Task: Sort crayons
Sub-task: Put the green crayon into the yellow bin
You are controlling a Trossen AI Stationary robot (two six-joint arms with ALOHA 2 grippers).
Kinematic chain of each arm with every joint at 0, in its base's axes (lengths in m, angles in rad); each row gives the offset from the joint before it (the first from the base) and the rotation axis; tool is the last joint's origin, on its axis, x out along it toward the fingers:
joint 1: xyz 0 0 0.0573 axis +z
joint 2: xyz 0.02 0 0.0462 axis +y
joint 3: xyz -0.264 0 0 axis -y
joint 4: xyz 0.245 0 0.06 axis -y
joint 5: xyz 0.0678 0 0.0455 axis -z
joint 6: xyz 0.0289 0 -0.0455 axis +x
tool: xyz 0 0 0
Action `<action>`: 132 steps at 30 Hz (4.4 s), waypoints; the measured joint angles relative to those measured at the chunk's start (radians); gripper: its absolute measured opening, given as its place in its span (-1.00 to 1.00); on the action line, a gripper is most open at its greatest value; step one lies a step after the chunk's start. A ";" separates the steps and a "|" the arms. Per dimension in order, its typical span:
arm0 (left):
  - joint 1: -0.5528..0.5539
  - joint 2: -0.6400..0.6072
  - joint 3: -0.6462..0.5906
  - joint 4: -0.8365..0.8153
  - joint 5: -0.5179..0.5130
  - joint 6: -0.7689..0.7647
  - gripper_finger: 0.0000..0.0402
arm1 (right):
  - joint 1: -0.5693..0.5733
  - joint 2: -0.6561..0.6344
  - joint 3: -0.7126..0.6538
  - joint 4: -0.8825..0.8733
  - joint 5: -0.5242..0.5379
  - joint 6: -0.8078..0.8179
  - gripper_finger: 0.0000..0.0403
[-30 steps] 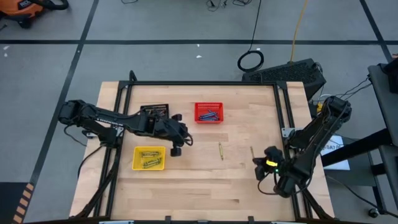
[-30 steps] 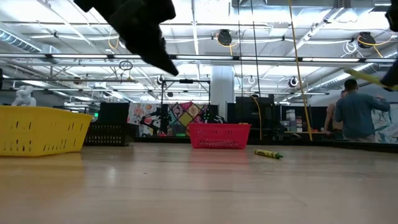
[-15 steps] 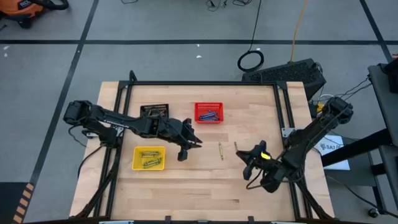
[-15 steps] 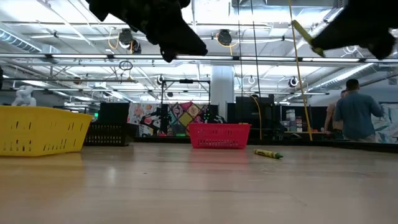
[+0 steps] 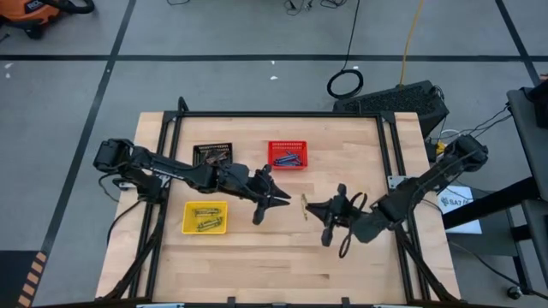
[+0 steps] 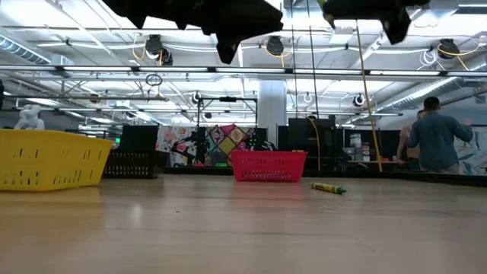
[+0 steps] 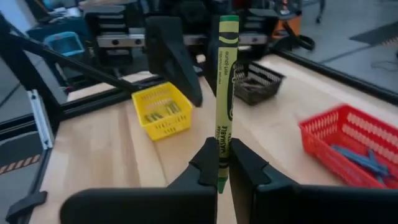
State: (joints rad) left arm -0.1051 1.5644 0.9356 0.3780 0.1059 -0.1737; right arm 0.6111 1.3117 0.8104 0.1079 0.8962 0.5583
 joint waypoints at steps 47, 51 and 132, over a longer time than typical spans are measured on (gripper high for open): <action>0.007 0.000 0.001 0.130 0.025 -0.081 -0.60 | -0.174 0.029 0.000 0.175 -0.247 -0.179 -1.00; 0.009 0.000 0.001 0.141 0.025 -0.074 -0.60 | -0.184 0.029 0.000 0.179 -0.256 -0.178 -1.00; -0.225 -0.187 0.001 -1.415 0.009 -0.188 -0.94 | -0.363 0.130 0.000 0.043 -0.377 0.241 -0.46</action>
State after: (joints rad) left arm -0.3302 1.3773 0.9364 -1.0373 0.1146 -0.3617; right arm 0.2478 1.4415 0.8104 0.1512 0.5194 0.7992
